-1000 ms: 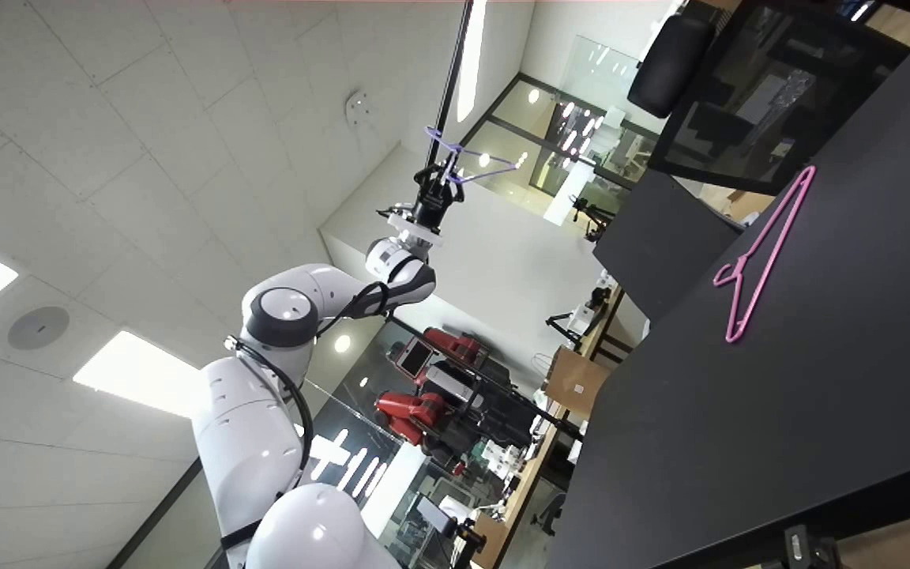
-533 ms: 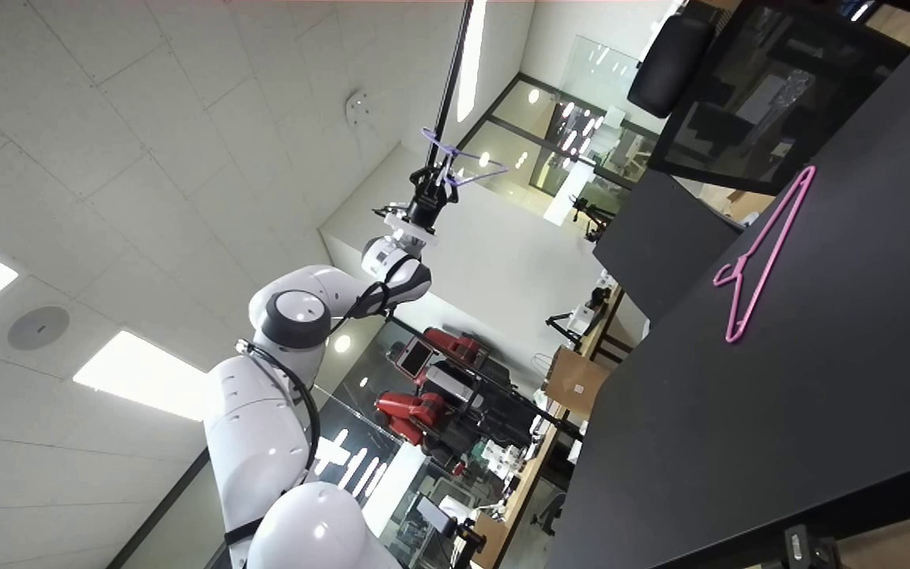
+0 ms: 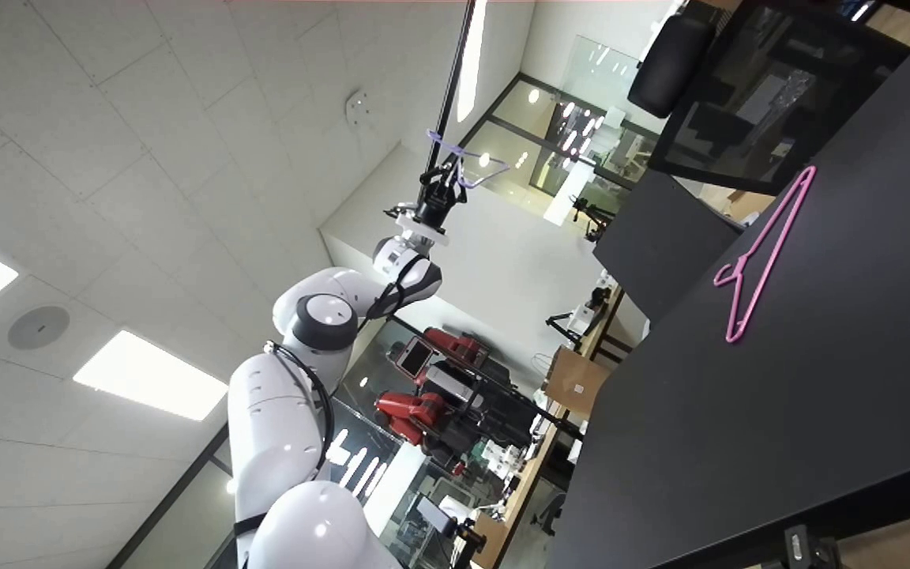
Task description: Hang the purple coat hang on the rod
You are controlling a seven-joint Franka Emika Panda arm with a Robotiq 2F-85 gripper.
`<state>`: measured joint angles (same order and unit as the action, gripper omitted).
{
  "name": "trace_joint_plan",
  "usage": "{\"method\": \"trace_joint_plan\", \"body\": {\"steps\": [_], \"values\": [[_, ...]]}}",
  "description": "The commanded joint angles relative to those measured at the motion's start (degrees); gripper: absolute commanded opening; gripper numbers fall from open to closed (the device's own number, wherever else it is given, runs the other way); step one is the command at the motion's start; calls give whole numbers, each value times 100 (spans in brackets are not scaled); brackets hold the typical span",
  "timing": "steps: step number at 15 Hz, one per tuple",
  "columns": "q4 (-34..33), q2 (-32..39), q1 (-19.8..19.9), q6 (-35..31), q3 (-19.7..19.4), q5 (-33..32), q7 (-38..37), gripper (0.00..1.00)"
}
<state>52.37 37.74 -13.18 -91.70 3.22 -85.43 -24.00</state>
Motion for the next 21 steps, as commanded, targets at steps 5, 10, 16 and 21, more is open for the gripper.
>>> {"method": "trace_joint_plan", "body": {"steps": [5,10,16,21], "values": [[-1052,554,-58,-72,-39,57,183,2],[-1222,550,-95,-51,-17,64,200,2],[-1497,786,-115,-128,13,74,323,2],[-1671,1060,-113,-139,-16,159,452,33]]}}
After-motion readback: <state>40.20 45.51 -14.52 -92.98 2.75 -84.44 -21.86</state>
